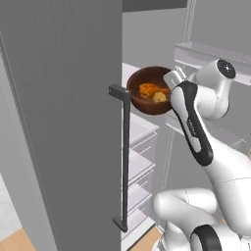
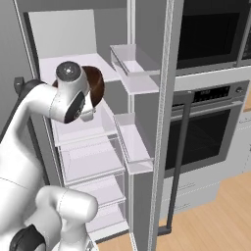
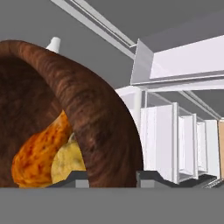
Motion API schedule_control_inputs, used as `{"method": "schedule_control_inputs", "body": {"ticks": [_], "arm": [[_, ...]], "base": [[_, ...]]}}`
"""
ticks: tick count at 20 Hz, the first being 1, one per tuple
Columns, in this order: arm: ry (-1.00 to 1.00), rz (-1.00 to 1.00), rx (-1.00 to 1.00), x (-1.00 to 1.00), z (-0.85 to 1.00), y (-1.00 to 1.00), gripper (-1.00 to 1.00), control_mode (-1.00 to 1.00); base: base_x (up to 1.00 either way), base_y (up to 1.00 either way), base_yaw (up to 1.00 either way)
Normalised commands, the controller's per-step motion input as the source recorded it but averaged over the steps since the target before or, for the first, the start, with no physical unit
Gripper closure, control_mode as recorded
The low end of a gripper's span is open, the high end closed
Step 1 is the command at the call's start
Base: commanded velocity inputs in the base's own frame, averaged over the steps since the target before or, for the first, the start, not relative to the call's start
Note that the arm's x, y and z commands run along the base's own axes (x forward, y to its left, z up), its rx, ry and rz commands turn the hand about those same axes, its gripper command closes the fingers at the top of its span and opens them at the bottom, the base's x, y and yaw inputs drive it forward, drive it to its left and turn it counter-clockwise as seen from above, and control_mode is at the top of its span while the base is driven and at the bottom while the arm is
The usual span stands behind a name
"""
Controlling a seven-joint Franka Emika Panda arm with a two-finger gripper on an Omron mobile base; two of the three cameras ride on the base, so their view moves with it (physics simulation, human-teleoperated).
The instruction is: Pick the chicken drumstick and squash from their plates and place them in the bowl. Then put the bowl in the fridge.
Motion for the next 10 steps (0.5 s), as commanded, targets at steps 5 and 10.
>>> {"method": "schedule_control_inputs", "body": {"ticks": [5,10], "arm": [[-0.06,-0.14,0.09,0.99,0.42,0.01,1.0,-1.0],[-0.15,-0.02,0.23,0.45,0.81,0.04,1.0,-1.0]], "base": [[0.0,0.0,0.0],[0.0,0.0,0.0]]}}
